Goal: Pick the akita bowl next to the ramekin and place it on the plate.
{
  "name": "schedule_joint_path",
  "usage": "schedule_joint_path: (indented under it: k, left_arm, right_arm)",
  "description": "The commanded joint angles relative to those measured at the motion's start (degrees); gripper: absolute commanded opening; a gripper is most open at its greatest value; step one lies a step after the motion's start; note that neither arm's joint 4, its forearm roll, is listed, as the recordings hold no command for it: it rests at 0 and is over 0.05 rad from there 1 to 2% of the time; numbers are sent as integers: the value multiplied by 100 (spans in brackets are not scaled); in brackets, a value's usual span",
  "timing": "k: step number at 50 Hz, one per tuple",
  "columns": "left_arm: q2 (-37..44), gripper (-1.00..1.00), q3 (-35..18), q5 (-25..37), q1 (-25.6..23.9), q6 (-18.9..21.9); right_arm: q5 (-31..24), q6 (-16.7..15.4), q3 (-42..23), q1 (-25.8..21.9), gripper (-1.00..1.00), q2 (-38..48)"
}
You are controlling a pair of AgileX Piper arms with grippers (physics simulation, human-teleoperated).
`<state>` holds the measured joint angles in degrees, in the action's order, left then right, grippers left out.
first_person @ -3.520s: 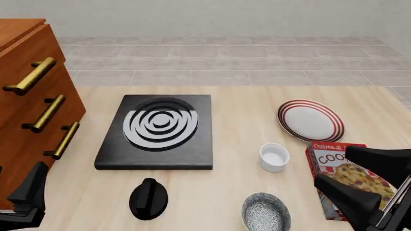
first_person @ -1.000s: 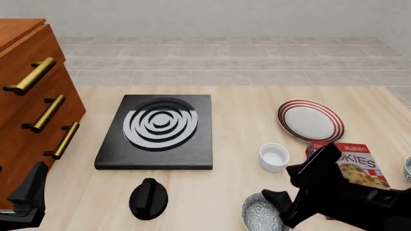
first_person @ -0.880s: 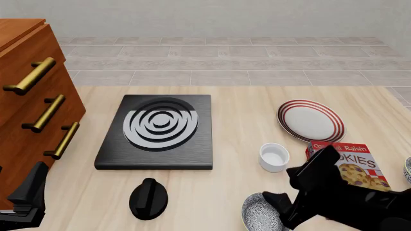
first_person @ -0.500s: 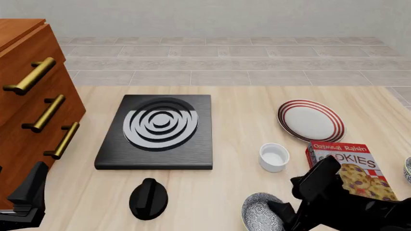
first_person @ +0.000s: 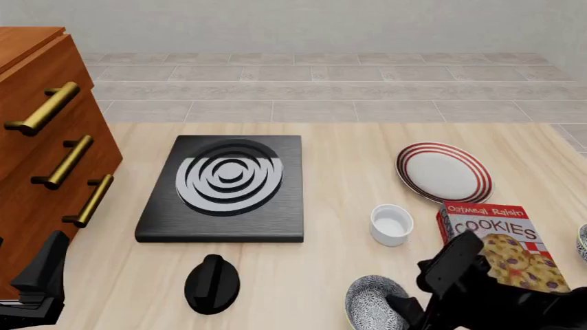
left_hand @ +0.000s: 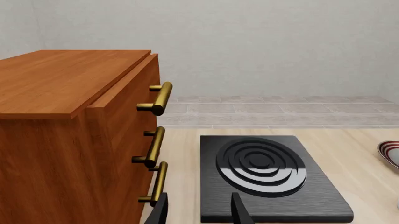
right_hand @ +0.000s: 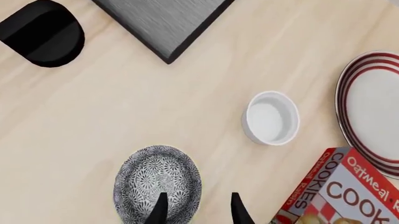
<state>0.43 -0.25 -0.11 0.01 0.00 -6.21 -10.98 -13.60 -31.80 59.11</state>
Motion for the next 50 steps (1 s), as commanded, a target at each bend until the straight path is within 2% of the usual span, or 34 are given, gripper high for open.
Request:
schedule_joint_path:
  k: [1, 17, 32, 50]
  left_arm:
    - [0, 100, 0, 0, 0, 0]
    - [0, 100, 0, 0, 1, 2]
    - [1, 100, 0, 0, 0, 0]
    - [-1, 100, 0, 0, 1, 1]
  right_arm:
    - [238, -55, 70, 63, 100, 262]
    - [798, -76, 159, 106, 100, 853]
    - [1008, -75, -177, 58, 100, 1450]
    - [1174, -52, -142, 24, 100, 1651]
